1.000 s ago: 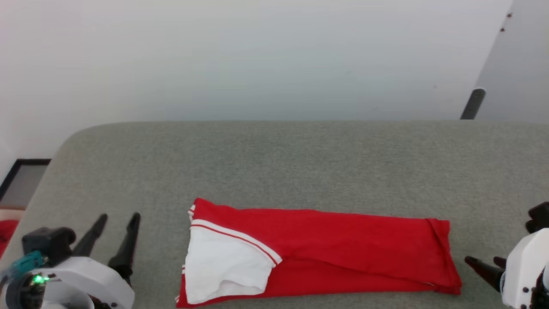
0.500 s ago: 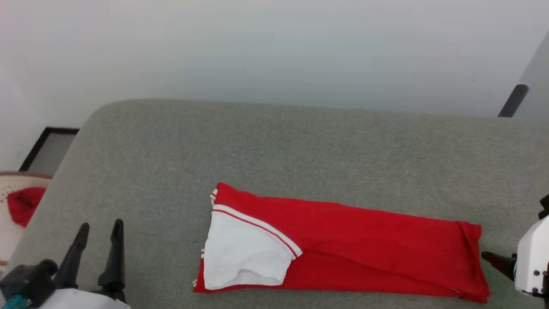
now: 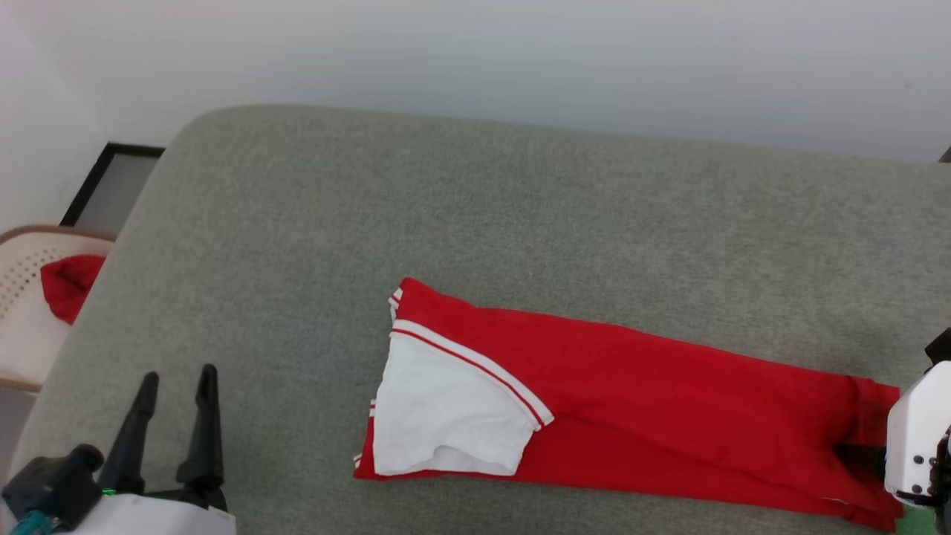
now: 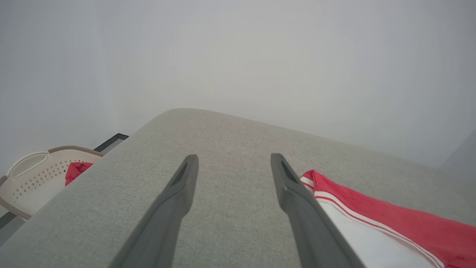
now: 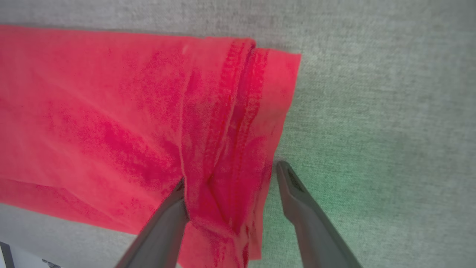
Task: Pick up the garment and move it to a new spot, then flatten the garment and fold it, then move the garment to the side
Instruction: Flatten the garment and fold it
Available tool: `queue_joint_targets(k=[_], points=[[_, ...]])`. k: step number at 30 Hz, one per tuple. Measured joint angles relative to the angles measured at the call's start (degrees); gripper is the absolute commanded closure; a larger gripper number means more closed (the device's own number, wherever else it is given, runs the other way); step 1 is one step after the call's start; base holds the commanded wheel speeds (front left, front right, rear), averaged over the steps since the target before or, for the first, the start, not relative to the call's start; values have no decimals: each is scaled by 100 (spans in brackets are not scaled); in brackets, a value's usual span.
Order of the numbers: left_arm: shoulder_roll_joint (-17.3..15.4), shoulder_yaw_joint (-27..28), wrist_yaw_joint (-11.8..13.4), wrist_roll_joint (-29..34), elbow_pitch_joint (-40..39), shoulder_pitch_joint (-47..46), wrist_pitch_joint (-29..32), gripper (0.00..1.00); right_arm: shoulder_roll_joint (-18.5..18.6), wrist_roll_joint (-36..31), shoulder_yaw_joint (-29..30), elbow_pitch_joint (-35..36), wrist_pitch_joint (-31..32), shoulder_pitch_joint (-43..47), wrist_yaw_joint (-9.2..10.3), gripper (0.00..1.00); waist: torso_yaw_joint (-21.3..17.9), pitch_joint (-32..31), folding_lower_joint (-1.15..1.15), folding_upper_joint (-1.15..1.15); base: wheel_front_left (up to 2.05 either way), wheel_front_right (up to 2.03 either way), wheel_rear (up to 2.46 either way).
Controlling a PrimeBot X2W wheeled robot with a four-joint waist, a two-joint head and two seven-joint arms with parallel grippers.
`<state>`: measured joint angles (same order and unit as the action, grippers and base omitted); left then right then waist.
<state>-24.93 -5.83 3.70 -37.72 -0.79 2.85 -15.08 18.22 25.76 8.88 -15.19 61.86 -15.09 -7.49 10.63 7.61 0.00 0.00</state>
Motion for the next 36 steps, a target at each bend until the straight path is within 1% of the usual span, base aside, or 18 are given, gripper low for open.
queue_joint_targets(k=[5, 6, 7, 8, 14, 24, 29, 36], points=[[214, 141, -130, 107, 83, -64, 0, 0, -32, -49, -18, -225, 126, -170, 1, 0, 66, 155, 0, 0, 0, 0, 0], [255, 159, -165, 133, 107, -83, 0, 0, -18, -14, -42, -244, 146, -207, 1, 29, 75, 181, 0, 0, 0, 0, 0], [298, 178, -174, 157, 126, -108, 0, 0, 1, 40, -55, -266, 143, -215, 2, 88, 84, 203, 0, 0, 0, 0, 0], [354, 227, -181, 157, 133, -135, 0, 0, 26, 90, -87, -290, 151, -222, 2, 100, 93, 222, 0, 0, 0, 0, 0], [482, 332, -275, 257, 169, -177, 0, 0, 109, 433, -237, -343, 210, -319, 1, 100, 107, 275, 0, 0, 0, 0, 0], [528, 475, -319, 371, 151, -100, 0, 0, 289, 625, -288, -410, 12, -342, -4, 100, 16, 156, 0, 0, 0, 0, 0], [501, 569, -299, 403, 78, 35, 0, 0, 553, 625, -176, -519, -71, -337, -4, 100, -93, 46, 0, 0, 0, 0, 0], [470, 547, -301, 401, 26, 141, 43, 0, 983, 521, 101, -700, -174, -297, -4, 100, -254, -126, 0, 0, 0, 0, 0]])
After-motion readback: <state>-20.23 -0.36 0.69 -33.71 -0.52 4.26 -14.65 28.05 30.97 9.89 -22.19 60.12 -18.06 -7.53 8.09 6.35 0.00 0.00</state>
